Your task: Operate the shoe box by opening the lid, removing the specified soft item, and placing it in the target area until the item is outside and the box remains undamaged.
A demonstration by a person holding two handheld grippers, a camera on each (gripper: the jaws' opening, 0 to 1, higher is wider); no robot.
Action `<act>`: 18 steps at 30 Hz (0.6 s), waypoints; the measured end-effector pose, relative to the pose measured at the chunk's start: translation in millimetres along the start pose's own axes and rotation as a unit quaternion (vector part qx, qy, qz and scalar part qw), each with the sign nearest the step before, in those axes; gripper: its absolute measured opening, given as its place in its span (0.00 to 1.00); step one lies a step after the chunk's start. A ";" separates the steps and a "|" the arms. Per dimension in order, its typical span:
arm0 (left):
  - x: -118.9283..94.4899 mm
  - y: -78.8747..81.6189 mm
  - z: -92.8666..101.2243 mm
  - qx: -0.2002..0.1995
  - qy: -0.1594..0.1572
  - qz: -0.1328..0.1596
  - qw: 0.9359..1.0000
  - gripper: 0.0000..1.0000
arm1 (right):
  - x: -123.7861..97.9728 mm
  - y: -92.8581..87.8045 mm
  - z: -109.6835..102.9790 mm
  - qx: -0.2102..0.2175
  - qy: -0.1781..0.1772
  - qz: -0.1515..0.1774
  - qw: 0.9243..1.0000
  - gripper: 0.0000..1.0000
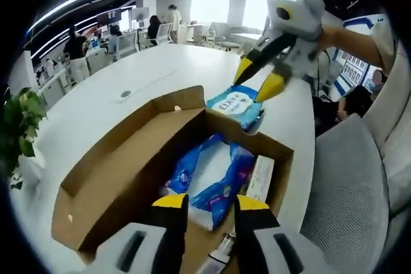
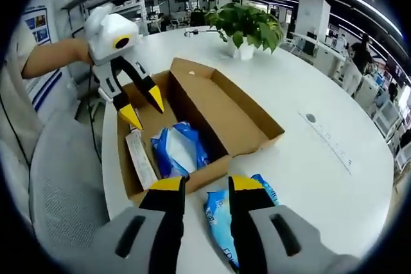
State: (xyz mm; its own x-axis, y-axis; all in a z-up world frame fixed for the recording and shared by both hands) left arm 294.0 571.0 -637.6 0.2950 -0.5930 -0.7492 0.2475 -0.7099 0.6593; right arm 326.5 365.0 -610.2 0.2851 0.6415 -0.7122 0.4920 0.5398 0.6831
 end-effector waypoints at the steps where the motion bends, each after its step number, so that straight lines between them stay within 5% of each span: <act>1: 1.5 0.2 -0.6 0.005 -0.004 -0.003 1.000 0.28 | 1.8 0.8 -1.0 -0.002 0.002 -0.001 1.000 0.24; 18: 28.2 -0.6 -12.5 0.075 -0.083 -0.013 0.994 0.25 | 45.0 10.1 -8.2 -0.023 0.026 -0.031 0.999 0.21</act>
State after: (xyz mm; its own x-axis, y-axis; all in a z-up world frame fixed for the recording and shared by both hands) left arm 313.7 559.5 -658.4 0.1312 -0.6189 -0.7745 0.1095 -0.7674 0.6318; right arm 337.6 403.8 -634.0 0.2120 0.6322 -0.7453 0.4694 0.6030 0.6450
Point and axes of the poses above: the point that each gripper's makers call its tool centre point, and the gripper's own axes: x roughly forward along the fingers, z roughly to its right, y roughly out of its top, the point moved 8 cm from there along -x, roughly backward along the fingers, and after that the axes turned 13 degrees about x, right-handed, at the moved point
